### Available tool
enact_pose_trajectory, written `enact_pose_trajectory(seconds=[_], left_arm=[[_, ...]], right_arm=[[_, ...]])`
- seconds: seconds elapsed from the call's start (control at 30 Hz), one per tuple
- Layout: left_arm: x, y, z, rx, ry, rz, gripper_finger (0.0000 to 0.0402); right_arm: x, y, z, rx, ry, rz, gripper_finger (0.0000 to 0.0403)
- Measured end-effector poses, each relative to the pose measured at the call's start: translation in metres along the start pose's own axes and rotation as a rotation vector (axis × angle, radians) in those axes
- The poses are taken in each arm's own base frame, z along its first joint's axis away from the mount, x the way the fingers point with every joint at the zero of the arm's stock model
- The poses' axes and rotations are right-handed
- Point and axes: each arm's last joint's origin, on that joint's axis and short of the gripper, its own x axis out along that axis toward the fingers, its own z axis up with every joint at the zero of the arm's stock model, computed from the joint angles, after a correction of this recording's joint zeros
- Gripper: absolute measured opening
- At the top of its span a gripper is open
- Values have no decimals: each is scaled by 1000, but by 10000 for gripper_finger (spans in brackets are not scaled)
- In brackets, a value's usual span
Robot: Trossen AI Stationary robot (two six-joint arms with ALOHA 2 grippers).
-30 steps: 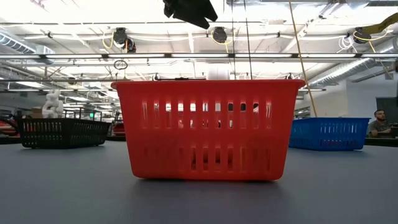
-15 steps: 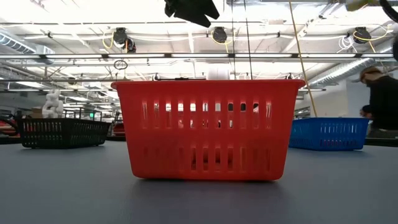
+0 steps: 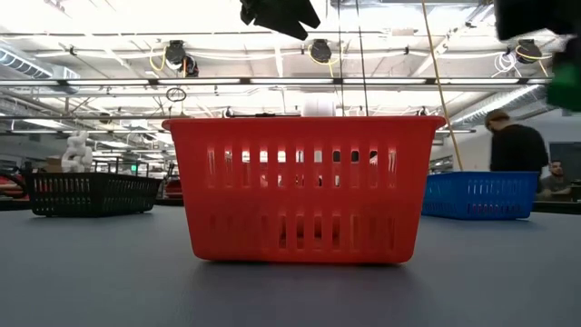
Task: Sort & place blocks by color
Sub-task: Put the green block into the black bin
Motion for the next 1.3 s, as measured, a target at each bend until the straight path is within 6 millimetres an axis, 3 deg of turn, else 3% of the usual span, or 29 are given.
enact_pose_trajectory(seconds=[0.37,0.6,0.77,1.07,1.3], left_arm=[[0,0,0,5,1,1,255],[0,1,0,36,-1,67,255],[-4,-3,0,141,-1,173,255],[-8,-18,-2,251,5,319,255],[20,-33,-10,470,62,387,255]], right_arm=[[-32,6,47,-277,-384,219,132],[-50,9,70,-517,-655,217,132],[-57,12,84,-592,-788,223,132],[-59,8,97,-584,-916,85,132],[-38,-6,99,-584,-948,21,132]])
